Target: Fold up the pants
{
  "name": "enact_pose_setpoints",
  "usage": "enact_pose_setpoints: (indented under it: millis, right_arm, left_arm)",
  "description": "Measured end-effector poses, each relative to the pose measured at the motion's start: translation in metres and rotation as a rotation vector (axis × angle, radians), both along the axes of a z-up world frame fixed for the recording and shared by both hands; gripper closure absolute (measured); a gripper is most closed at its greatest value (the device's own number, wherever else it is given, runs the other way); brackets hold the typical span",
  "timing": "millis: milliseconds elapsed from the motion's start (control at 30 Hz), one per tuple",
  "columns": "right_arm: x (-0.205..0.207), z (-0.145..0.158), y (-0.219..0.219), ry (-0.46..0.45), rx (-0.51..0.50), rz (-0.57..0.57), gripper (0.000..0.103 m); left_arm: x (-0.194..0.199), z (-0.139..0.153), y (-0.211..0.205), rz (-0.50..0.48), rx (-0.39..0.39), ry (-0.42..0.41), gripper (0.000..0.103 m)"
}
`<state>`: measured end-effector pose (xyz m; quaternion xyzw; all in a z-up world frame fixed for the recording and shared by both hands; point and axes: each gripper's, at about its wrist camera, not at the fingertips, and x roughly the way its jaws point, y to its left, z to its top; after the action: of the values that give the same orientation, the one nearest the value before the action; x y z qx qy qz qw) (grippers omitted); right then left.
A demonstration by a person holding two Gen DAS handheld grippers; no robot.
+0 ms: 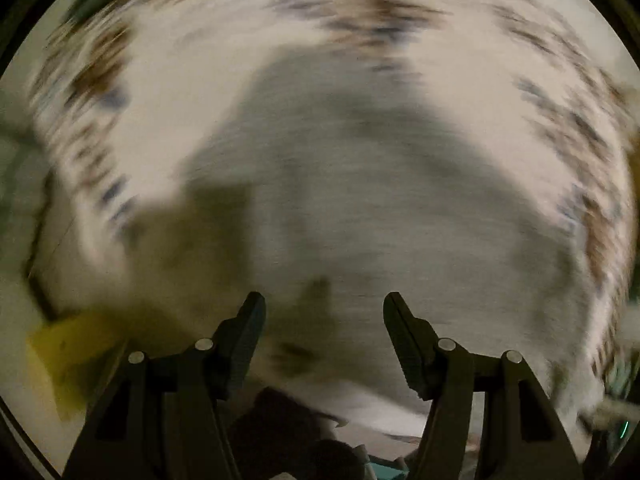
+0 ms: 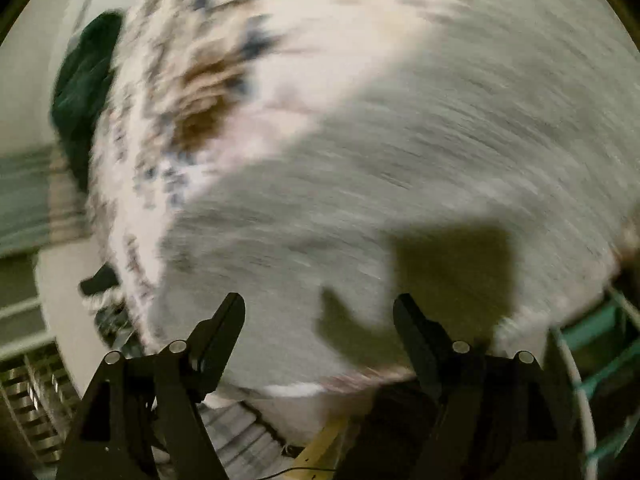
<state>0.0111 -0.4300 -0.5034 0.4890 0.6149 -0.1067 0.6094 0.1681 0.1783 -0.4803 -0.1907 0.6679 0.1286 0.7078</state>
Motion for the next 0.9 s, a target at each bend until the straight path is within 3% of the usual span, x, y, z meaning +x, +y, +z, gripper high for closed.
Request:
enact_pose_setpoints:
  millis: [133, 233, 300, 333, 367, 533, 600, 667, 733, 800, 833, 867, 900]
  right_arm:
    - [-0.038, -0.037, 0.000, 0.068, 0.088, -0.109, 0.024]
    - [-0.043, -0.063, 0.010, 0.049, 0.114, -0.202, 0.026]
    - [-0.042, -0.073, 0.015, 0.071, 0.052, -0.237, 0.053]
    - [-0.042, -0.076, 0.017, 0.095, 0.011, -0.245, 0.079]
    - [-0.043, -0.076, 0.019, 0.113, -0.019, -0.253, 0.088]
    - [-0.047, -0.047, 0.027, 0.100, -0.179, -0.221, 0.098]
    - [-0.051, -0.052, 0.027, 0.130, -0.193, -0.210, 0.098]
    - [-0.050, -0.069, 0.028, 0.163, -0.105, -0.225, 0.097]
    - [-0.048, -0.073, 0.028, 0.129, -0.054, -0.233, 0.094]
    - [-0.053, -0.067, 0.021, 0.067, -0.016, -0.240, 0.073]
    - [-0.061, -0.062, 0.015, 0.016, 0.014, -0.271, 0.050]
    - [-0.069, -0.058, 0.008, -0.017, 0.025, -0.303, 0.035]
    - [-0.083, -0.052, -0.005, -0.049, 0.013, -0.352, 0.032]
  left_arm:
    - [-0.004, -0.017, 0.048, 0.149, 0.000, -0.033, 0.045]
    - [0.002, -0.041, 0.069, 0.223, -0.025, -0.021, 0.045]
    - [0.005, -0.060, 0.081, 0.270, -0.084, -0.013, 0.052]
    - [0.006, -0.063, 0.084, 0.272, -0.092, -0.019, 0.079]
    - [0.007, -0.064, 0.086, 0.268, -0.107, -0.034, 0.089]
    - [0.003, -0.042, 0.091, 0.207, -0.053, -0.100, 0.095]
    - [-0.003, -0.052, 0.098, 0.208, -0.045, -0.072, 0.095]
    - [-0.004, -0.062, 0.100, 0.207, -0.065, -0.040, 0.093]
    - [-0.003, -0.051, 0.095, 0.167, -0.053, -0.045, 0.091]
    - [-0.001, -0.039, 0.078, 0.125, -0.053, -0.052, 0.091]
    - [-0.004, -0.029, 0.071, 0.105, -0.073, -0.059, 0.088]
    - [-0.008, -0.022, 0.068, 0.095, -0.087, -0.060, 0.078]
    - [-0.011, -0.016, 0.060, 0.082, -0.103, -0.056, 0.073]
